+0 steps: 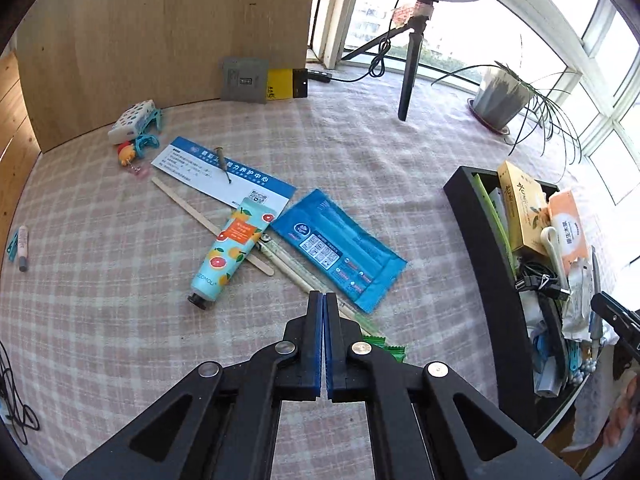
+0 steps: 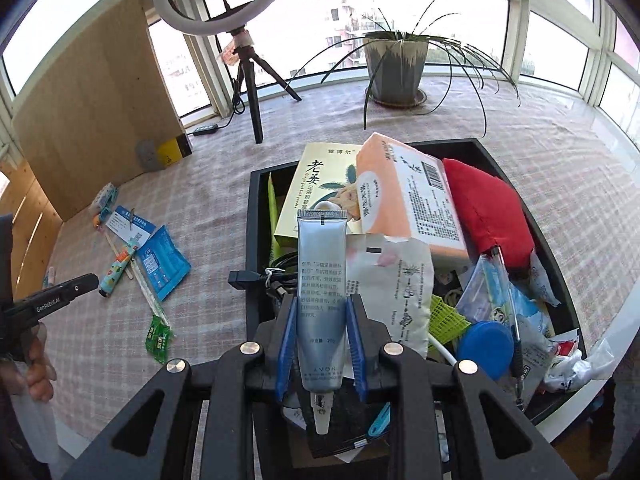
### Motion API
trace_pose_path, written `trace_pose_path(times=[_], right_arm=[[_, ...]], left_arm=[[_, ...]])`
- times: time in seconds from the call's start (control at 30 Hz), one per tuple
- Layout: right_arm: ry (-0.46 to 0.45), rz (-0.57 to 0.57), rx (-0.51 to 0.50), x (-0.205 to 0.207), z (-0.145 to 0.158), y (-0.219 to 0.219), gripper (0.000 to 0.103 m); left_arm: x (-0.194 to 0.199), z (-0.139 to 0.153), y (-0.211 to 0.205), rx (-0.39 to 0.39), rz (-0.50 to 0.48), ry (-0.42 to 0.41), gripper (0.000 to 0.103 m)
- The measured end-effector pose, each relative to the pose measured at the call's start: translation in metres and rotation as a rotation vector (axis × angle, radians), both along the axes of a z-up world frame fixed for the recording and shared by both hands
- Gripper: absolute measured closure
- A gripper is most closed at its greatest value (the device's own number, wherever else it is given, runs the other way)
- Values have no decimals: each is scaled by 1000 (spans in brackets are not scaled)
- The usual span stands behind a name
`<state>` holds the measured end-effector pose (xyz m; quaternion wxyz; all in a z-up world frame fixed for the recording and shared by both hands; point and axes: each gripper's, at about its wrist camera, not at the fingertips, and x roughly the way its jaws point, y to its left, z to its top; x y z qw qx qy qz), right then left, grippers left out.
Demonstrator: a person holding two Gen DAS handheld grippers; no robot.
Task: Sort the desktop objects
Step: 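Carry the grey tube into the black organizer tray with the right tool and release, then grasp the grapefruit hand cream tube with the left tool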
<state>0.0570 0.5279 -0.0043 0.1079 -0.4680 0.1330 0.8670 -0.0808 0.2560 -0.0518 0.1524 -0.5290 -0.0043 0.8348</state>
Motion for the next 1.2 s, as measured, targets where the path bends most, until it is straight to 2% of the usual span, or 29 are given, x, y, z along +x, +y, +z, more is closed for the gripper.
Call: trace_pose_path(times=[0.13, 0.23, 0.37, 0.57, 0.6, 0.67, 0.7, 0.8, 1.0, 1.07, 1.1, 1.13, 1.2], right_arm=[[-11, -13, 25, 15, 0, 36, 81], [-27, -34, 36, 20, -5, 57, 81], [-27, -65, 41, 26, -7, 82, 81], [-48, -66, 63, 22, -9, 96, 81], [-57, -63, 77, 20, -10, 95, 80], [-69, -61, 108, 16, -9, 90, 66], [-63, -60, 121, 15, -7, 87, 64], [-40, -60, 128, 12, 0, 78, 61], [-6, 6, 48, -13, 7, 38, 61], [-1, 46, 6, -29, 6, 18, 61], [-2, 65, -15, -37, 4, 7, 61], [-4, 85, -31, -46, 3, -4, 61], [-5, 138, -52, -65, 1, -29, 61]], left_arm=[[-7, 0, -21, -15, 90, -11, 102], [-8, 1, -43, -76, 151, 13, 102], [-5, -5, -67, -121, 198, 1, 102], [0, -17, -70, -117, 212, -33, 102], [0, -17, -68, -117, 207, -31, 102], [-1, -16, -64, -117, 193, -29, 102], [-2, -16, -63, -118, 186, -27, 102], [-7, -16, -62, -124, 156, -27, 96], [-21, -23, -66, -131, 75, -35, 79], [-25, -24, -68, -139, 42, -23, 65], [-27, -25, -68, -144, 22, -18, 53], [-30, -25, -69, -151, 2, -9, 46], [-33, -26, -69, -160, -39, 1, 43]])
